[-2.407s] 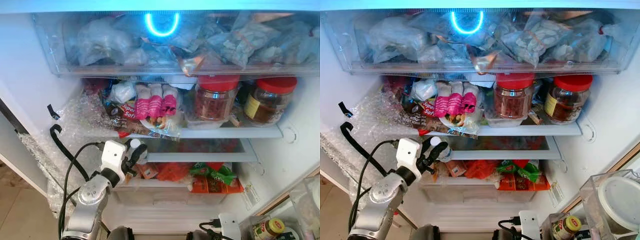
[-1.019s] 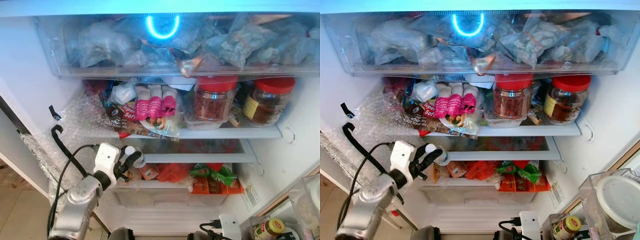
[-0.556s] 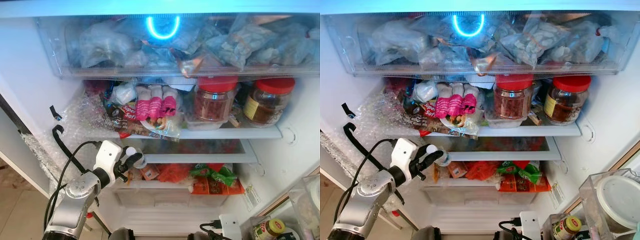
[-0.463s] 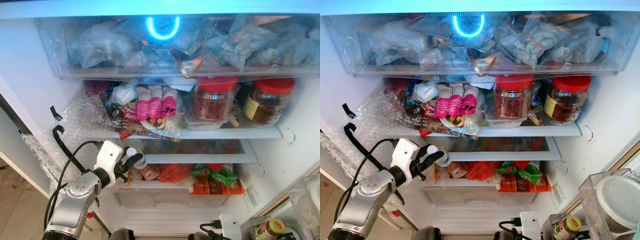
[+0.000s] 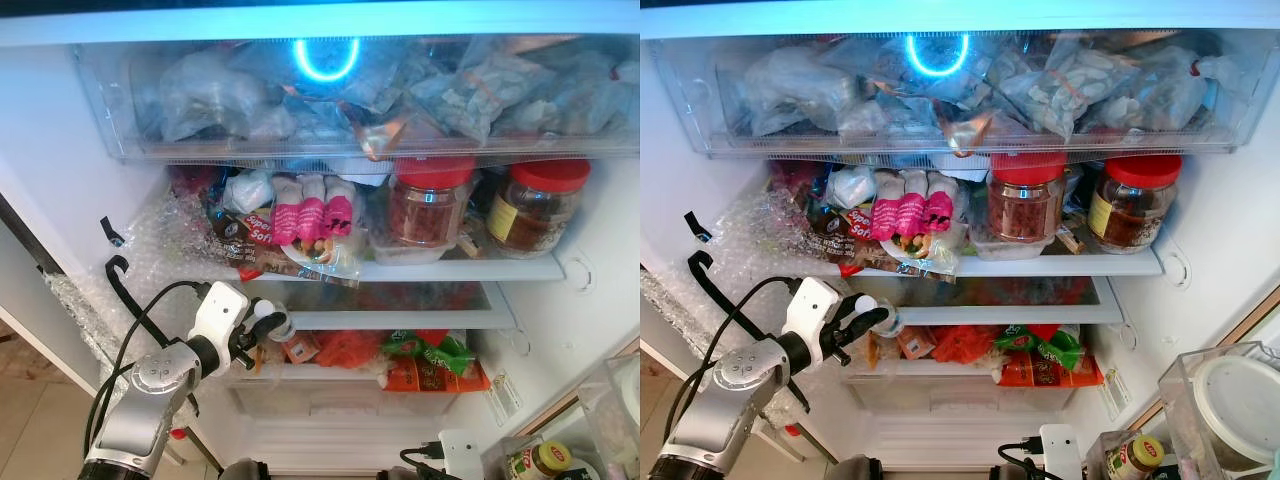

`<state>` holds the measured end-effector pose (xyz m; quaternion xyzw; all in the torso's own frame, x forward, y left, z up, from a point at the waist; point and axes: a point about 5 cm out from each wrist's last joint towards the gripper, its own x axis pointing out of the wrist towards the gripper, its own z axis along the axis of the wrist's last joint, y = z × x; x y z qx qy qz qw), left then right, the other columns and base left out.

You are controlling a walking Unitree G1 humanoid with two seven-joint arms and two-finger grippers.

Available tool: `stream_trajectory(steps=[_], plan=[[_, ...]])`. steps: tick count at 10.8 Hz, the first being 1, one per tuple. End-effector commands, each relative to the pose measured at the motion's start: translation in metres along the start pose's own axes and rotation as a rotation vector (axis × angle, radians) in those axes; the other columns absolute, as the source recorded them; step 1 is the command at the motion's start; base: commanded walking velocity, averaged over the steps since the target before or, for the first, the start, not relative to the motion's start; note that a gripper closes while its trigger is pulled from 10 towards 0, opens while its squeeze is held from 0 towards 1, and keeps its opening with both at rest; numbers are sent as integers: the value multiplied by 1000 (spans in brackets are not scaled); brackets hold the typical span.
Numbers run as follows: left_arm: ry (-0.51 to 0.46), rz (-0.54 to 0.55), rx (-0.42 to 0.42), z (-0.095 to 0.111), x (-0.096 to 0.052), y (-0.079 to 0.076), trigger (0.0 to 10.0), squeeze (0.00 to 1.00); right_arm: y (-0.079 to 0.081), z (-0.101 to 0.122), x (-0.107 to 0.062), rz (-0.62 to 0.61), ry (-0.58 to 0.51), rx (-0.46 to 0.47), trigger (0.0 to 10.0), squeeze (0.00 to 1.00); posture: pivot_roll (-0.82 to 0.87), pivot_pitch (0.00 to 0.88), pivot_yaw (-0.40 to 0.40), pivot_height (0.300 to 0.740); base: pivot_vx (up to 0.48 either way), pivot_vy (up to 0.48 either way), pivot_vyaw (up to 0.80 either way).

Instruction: Restocking fridge

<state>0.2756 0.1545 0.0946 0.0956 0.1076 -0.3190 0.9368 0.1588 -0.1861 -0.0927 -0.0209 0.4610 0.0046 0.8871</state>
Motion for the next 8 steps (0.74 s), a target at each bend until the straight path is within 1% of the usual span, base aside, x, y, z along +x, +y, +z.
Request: stream_trajectory(steps=[1,3,4,5,7,8], plan=[[294,-56,-85,-54,-9,-16,10000,0,5,-15,-3,16,64,3,10000,0,-76,28,3,651,0,0,0],[292,-89,-76,-50,-11,-17,10000,0,5,-15,-3,14,63,3,10000,0,-78,29,5,651,0,0,0],[300,-167,-78,-44,-17,-20,10000,0,6,-15,-3,13,63,4,10000,0,-79,30,6,651,0,0,0],[307,-232,-57,-40,-23,-23,10000,0,6,-15,-3,12,62,4,10000,0,-75,30,8,651,0,0,0],[370,-312,-41,-39,-33,-25,10000,0,6,-15,-2,13,62,5,10000,0,-73,30,9,651,0,0,0],[384,-315,-27,-39,-34,-24,10000,0,6,-15,-2,13,62,6,10000,0,-73,30,10,651,0,0,0]])
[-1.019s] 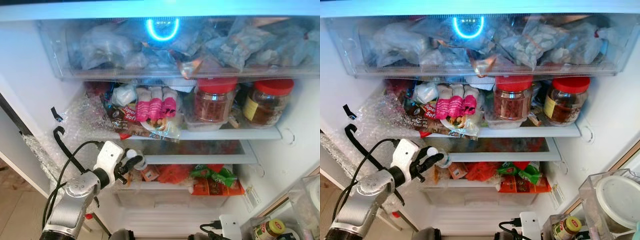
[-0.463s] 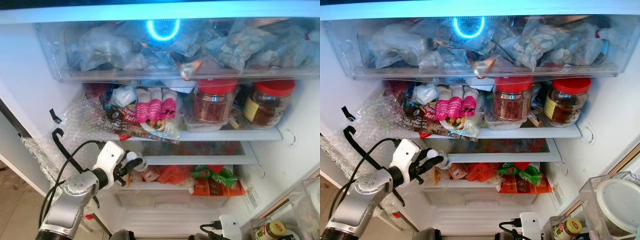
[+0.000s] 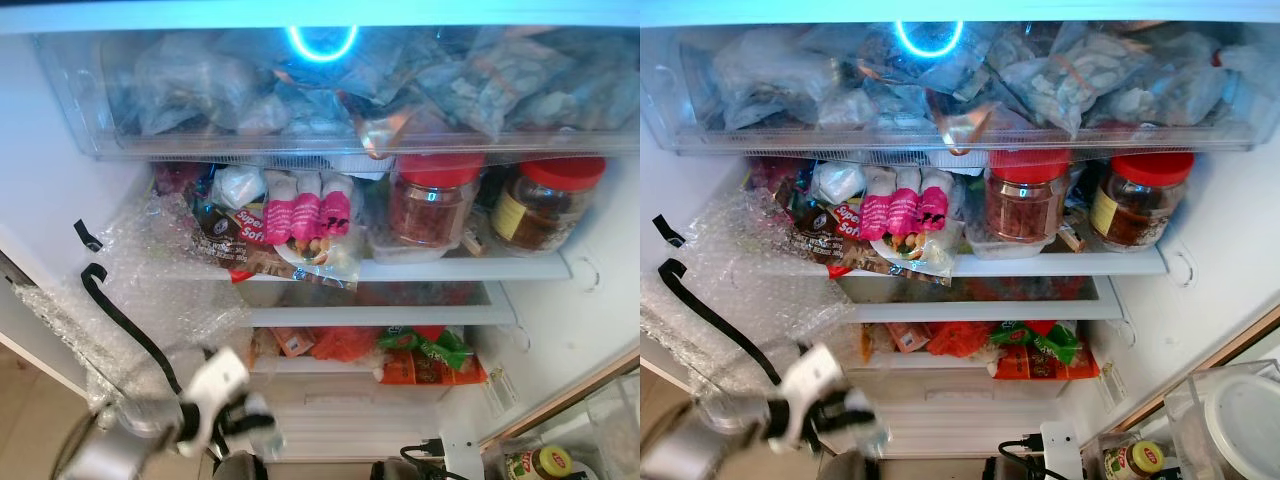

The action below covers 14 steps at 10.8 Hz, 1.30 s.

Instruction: Restocking fridge

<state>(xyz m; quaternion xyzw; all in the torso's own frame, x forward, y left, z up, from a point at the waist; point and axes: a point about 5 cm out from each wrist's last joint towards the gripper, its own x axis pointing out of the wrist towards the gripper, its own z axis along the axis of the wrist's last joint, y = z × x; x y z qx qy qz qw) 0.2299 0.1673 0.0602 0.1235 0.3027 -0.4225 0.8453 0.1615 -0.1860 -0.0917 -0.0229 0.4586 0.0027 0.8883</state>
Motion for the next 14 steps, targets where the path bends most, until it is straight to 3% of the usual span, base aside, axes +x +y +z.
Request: stream_trajectory(steps=[1,2,3,5,8,10,11,14], plan=[[8,72,23,2,0,5,10000,0,7,-18,-3,17,66,11,10000,0,-75,28,12,651,0,0,0],[2,174,43,-1,3,14,10000,0,7,-18,-3,15,66,13,10000,0,-78,28,14,651,0,0,0],[-100,268,1,2,4,17,10000,0,7,-18,-3,12,66,14,10000,0,-79,27,16,651,0,0,0],[-230,286,-42,1,1,3,10000,0,7,-18,-3,10,65,17,10000,0,-83,28,19,651,0,0,0],[-353,468,47,-13,-11,1,10000,0,7,-18,-3,8,63,16,10000,0,-86,30,19,651,0,0,0],[-483,576,74,-2,-21,0,10000,0,6,-18,-3,3,63,12,10000,0,-85,31,13,651,0,0,0],[-551,581,110,9,-22,-5,10000,0,5,-17,-3,3,63,7,10000,0,-86,31,9,651,0,0,0],[-617,508,141,25,-22,-13,10000,0,4,-17,-3,4,63,3,10000,0,-88,30,8,651,0,0,0]])
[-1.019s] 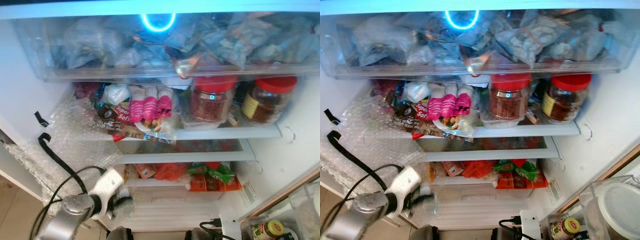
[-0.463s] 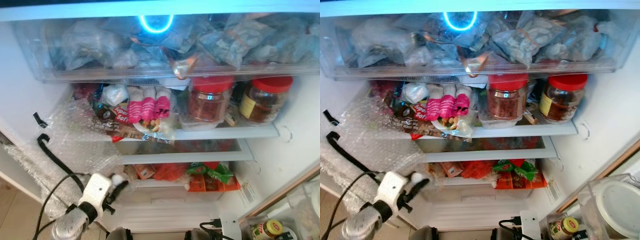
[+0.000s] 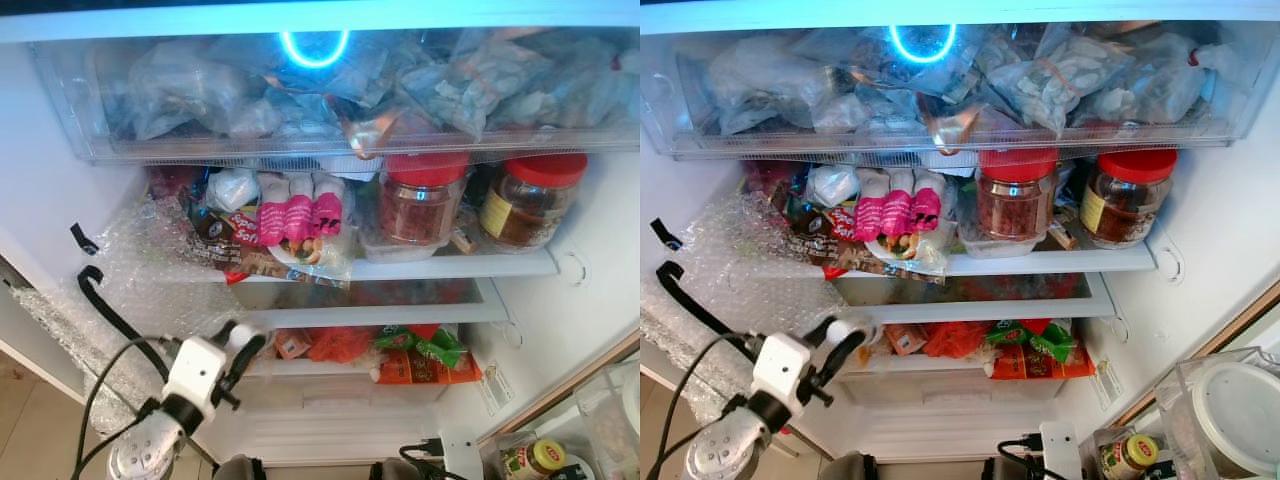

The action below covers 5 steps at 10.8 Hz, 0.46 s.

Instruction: Restocking fridge

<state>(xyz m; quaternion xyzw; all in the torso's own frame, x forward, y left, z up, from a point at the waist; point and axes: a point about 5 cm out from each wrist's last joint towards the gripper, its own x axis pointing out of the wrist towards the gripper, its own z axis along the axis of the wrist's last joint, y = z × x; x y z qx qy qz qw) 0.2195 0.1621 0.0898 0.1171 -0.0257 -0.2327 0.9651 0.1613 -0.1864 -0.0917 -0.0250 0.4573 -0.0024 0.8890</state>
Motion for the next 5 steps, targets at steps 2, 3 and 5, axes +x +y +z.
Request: stream_trajectory(steps=[2,3,5], plan=[[-103,-41,39,25,9,2,10000,0,5,-17,-3,13,64,2,10000,0,-87,29,9,651,0,0,0],[-130,-37,69,30,14,3,10000,0,5,-17,-3,12,62,3,10000,0,-87,28,7,651,0,0,0],[-127,-4,81,24,25,7,10000,0,5,-16,-3,14,58,7,10000,0,-90,26,6,651,0,0,0]])
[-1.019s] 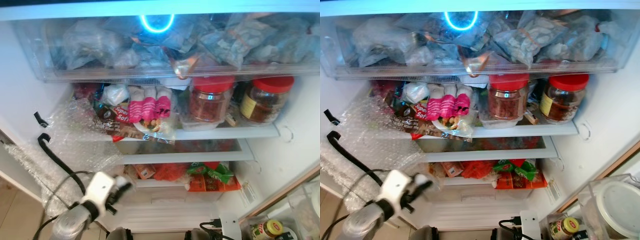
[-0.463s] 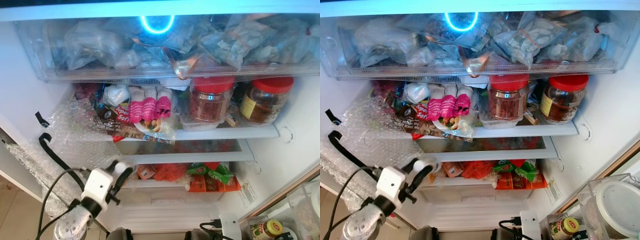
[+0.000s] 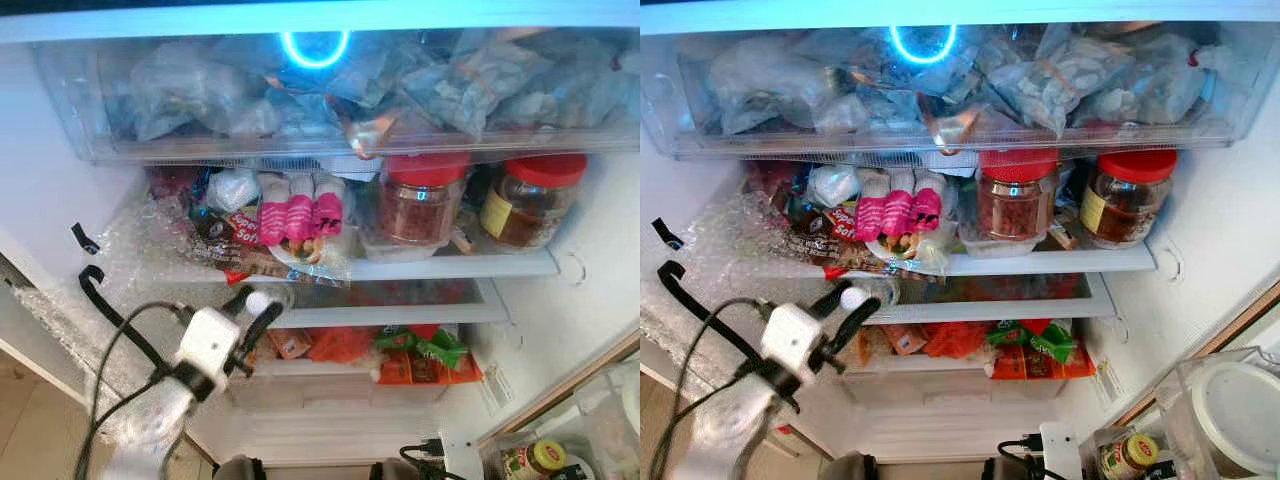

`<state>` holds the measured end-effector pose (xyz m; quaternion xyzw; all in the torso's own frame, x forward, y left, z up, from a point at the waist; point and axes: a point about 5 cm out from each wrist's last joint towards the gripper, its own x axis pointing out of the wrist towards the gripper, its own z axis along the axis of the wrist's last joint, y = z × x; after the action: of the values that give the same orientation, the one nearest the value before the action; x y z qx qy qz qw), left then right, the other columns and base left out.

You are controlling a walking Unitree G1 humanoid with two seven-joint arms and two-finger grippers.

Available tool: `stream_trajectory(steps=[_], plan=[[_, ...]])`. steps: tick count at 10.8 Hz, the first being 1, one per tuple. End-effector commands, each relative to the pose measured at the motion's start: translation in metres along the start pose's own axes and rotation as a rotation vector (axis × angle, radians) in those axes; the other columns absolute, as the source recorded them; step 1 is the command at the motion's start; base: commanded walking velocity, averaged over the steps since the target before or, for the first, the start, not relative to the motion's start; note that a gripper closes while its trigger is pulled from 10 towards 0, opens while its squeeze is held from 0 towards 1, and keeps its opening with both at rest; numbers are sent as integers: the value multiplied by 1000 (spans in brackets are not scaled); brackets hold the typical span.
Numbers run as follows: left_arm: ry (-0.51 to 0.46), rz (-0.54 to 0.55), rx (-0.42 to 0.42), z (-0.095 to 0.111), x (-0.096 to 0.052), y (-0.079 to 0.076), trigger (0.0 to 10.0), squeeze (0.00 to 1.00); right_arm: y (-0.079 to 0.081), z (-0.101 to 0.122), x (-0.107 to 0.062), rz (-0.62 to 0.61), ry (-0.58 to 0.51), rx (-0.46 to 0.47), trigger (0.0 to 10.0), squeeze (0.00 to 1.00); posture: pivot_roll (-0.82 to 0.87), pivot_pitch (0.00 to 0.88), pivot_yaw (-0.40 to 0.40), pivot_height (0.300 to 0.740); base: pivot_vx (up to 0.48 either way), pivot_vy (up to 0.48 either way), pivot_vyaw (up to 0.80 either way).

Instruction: Restocking fridge

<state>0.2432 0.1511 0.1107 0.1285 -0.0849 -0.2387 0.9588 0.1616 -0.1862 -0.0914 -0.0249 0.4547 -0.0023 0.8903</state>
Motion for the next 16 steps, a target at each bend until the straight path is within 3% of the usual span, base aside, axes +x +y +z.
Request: stream_trajectory(steps=[1,4,6,10,13,15,16], plan=[[0,26,5,-3,3,4,10000,0,5,-16,-3,14,62,9,10000,0,-94,27,7,651,0,0,0],[113,113,-69,-40,0,15,10000,0,5,-16,-3,15,58,17,10000,0,-100,32,6,651,0,0,0],[144,142,-104,-49,-2,16,10000,0,5,-16,-3,15,57,17,10000,0,-98,34,5,651,0,0,0],[308,96,-268,-80,-20,2,10000,0,5,-16,-3,16,57,17,10000,0,-97,35,3,651,0,0,0],[413,38,-276,-98,-33,-5,10000,0,6,-16,-3,17,56,17,10000,0,-94,33,4,651,0,0,0],[422,31,-245,-100,-33,-3,10000,0,6,-16,-3,14,57,17,10000,0,-94,32,4,651,0,0,0],[381,71,-242,-94,-24,2,10000,0,6,-16,-3,15,57,15,10000,0,-93,33,4,651,0,0,0]])
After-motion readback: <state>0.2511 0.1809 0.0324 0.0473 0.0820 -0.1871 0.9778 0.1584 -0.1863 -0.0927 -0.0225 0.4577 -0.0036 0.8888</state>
